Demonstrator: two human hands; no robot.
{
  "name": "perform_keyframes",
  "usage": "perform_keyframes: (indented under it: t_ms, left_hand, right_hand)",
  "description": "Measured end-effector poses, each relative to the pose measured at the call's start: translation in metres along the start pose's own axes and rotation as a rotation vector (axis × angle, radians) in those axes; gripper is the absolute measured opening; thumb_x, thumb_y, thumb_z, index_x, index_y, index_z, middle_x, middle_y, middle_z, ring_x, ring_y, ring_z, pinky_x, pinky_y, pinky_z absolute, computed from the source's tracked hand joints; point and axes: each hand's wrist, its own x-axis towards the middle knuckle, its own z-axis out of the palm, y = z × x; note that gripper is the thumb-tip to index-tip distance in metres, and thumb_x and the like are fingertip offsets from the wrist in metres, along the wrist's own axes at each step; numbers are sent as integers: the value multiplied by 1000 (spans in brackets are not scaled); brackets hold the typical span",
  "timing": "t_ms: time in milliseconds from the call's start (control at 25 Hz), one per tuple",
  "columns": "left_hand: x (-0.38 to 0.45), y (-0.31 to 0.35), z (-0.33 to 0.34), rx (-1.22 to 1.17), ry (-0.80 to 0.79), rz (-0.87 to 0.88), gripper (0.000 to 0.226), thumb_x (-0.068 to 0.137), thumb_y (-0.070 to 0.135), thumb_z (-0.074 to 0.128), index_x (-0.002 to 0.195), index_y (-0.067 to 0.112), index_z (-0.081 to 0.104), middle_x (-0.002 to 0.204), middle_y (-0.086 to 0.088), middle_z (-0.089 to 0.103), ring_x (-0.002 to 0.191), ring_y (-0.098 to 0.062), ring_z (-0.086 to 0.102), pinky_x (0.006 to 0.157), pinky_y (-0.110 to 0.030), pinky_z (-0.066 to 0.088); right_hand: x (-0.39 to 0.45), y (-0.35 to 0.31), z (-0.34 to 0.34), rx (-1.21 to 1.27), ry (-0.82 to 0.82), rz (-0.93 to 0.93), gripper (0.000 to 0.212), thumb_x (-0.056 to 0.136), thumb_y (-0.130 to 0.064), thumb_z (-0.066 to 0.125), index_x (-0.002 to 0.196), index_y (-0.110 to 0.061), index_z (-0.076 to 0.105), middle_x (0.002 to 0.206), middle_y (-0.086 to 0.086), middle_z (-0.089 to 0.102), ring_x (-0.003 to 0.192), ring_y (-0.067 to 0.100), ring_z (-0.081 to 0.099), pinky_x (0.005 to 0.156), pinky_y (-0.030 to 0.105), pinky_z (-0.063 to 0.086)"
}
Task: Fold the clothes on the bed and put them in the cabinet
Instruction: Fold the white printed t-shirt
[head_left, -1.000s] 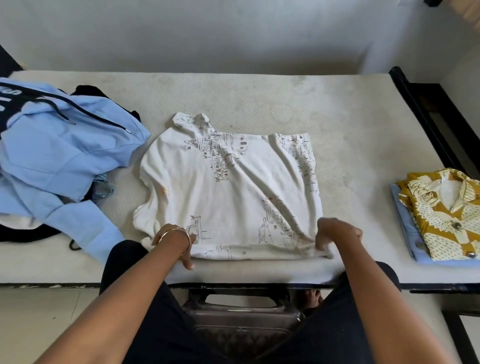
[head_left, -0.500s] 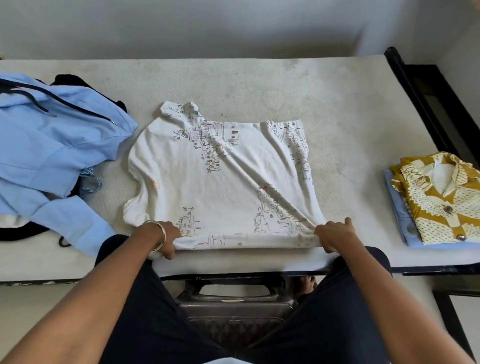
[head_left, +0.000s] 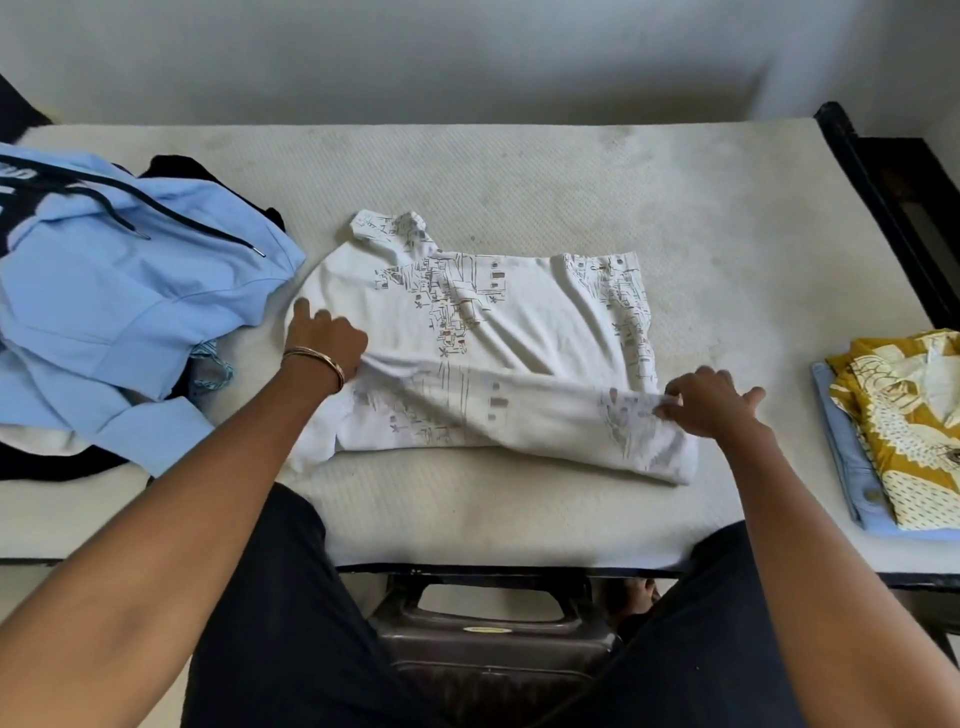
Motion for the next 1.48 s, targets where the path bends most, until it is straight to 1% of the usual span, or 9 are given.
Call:
perform_keyframes:
  t_ms: [200,360,440,640,760,1000,1160,1320,1480]
  left_hand:
    - [-2,32,25,-353,386,-307,30,89,8,54,119,9,60,127,-25,52,117,-43,50,94,-59,40]
    - [-32,82,89,-1461,-468,-831,70,72,56,74,119,8,55,118,-19,59,93,-38,66,80,-45,56]
    - [-38,88,103,-2022,-604,-1084,66,70,56,77,111,12,48,102,-19,57,77,-33,64,74,-49,58]
    - [-9,66,135,-2487,-193,-1419,56,80,39,72,127,19,50,114,-10,63,91,-28,64,54,-44,56]
    - [-9,52,129,-2252,244,-1610,48,88,38,59,127,11,56,121,-7,62,104,-25,61,82,-39,55]
    - [-29,53,153,-2065,303,-1549,41,85,32,60,111,0,61,111,-19,66,99,-33,65,83,-43,54]
    - [-30,48,152,-1963,158,-1577,57,89,48,54,136,18,46,118,-8,57,102,-25,60,89,-36,49]
    - [-34,44,166,-1561,184,-961,56,80,2,60,130,24,55,122,-15,59,106,-33,59,93,-43,49]
    - [-29,41,167,-1598,64,-950,42,76,12,73,116,5,66,113,-17,68,102,-36,63,90,-41,51]
  right_hand:
    - [-9,-35,41,522,504,314,35,95,-29,59,126,-14,51,131,20,44,124,39,39,95,56,36]
    - [-37,-63,106,1399,212,998,51,90,-46,65,109,2,59,107,24,64,89,38,66,80,48,56]
    - [-39,-64,113,1747,146,1049,42,83,-38,77,90,0,59,84,16,66,60,25,63,62,39,59]
    - [-14,-54,83,2101,181,1011,26,85,-8,73,102,-11,54,103,7,61,78,20,59,72,39,55]
    - [-7,-45,65,2226,503,879,21,89,1,62,101,-15,55,97,0,64,89,15,64,76,39,55]
    - [-22,-39,73,1846,538,969,38,91,0,59,128,-6,54,114,2,58,96,18,61,71,25,53]
    - [-37,-39,77,1375,513,1033,64,85,11,59,140,-9,34,132,12,40,116,29,47,89,34,46]
    - [-27,-62,89,709,529,591,56,79,14,58,129,-12,50,135,19,41,125,39,35,96,50,34]
    - [-13,-125,100,496,332,-211,31,87,3,59,115,-9,65,114,17,63,112,39,50,86,43,40]
